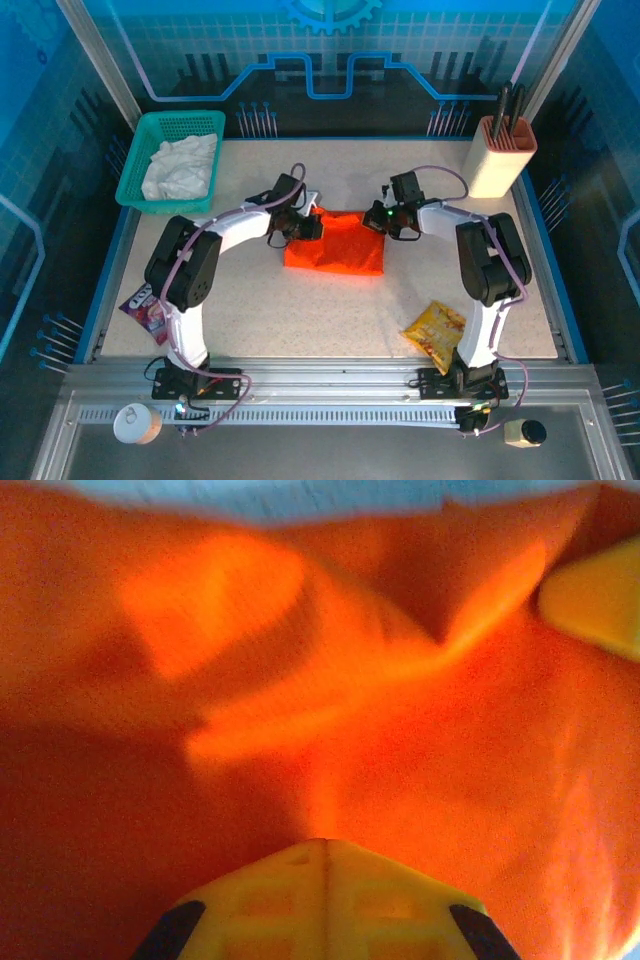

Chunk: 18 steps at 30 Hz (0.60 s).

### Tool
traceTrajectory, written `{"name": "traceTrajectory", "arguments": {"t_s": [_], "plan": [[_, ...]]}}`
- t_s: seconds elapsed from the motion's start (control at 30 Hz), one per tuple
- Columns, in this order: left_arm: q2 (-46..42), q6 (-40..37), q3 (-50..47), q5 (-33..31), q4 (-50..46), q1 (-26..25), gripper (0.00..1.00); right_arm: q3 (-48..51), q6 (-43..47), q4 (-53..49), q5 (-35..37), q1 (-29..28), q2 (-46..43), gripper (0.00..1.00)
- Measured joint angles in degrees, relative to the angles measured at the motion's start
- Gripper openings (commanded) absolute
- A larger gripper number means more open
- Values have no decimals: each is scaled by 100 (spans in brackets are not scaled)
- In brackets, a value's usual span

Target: Fold and stack the t-shirts

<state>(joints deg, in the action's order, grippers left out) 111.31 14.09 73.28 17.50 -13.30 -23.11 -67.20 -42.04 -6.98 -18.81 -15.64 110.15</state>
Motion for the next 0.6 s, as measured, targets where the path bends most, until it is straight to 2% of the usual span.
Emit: {"name": "traceTrajectory", "arguments": {"t_s": [0.23,0.43,0.6], "plan": [[337,511,-90,372,1095,662,0,186,-131,391,-85,179,166,0],[876,988,-343,669,2022,704,0,369,-258,647,-181,352,282,0],[903,1202,-542,664,2579,706,0,374,-299,717,-232,367,293,0]]}}
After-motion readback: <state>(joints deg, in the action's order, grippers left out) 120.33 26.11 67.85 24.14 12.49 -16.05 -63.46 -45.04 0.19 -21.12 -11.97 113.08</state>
